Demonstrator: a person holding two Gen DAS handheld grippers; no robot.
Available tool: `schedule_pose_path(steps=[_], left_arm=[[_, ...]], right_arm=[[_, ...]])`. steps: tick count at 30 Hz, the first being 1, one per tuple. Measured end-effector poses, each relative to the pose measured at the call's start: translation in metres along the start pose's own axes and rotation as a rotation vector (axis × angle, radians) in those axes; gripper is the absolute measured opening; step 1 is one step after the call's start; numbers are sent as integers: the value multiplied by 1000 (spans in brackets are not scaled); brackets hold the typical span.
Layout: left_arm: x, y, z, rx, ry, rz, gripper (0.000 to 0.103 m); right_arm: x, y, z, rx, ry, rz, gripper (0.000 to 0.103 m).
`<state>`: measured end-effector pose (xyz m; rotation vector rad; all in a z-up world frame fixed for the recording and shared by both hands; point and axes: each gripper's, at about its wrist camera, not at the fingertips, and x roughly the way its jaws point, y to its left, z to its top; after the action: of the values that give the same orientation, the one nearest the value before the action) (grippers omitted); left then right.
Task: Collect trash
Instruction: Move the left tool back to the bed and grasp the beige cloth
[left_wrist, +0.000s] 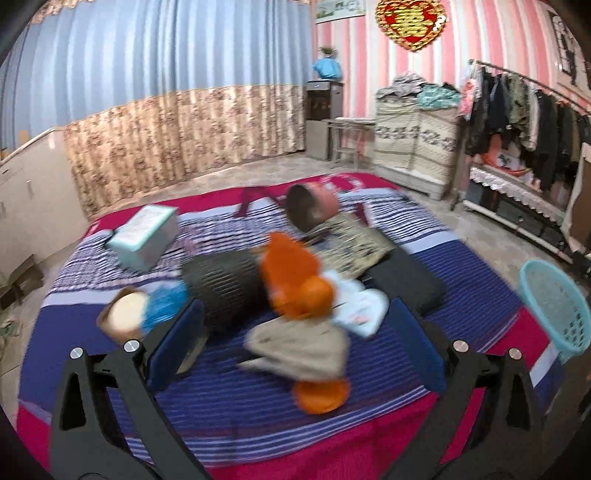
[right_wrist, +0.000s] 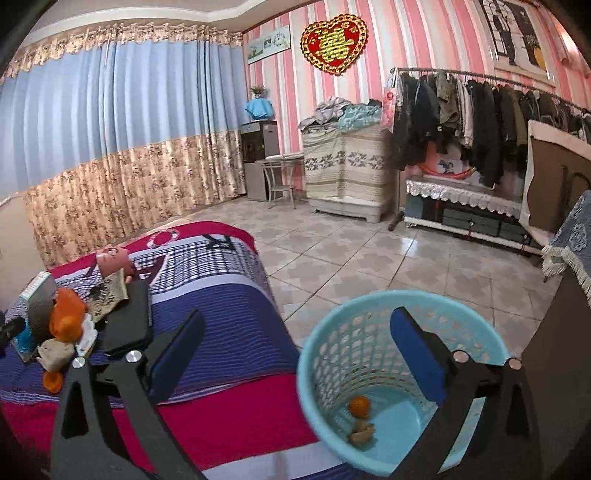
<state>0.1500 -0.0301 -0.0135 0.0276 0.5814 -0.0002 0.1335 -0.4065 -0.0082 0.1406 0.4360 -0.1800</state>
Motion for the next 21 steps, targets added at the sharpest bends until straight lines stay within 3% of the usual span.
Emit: schedule_pose_path(steps=[5,11,21], left_arm=[[6,32,-24,-11,45,63,97],[18,51,-53,-5,129,77,97],[11,89,-56,-79,122,105,97]], right_arm=[[4,18,-6,4,36,48,98],[9,54,-13,-86,58,81,98],[12,125,-22,-156,115,260,98]])
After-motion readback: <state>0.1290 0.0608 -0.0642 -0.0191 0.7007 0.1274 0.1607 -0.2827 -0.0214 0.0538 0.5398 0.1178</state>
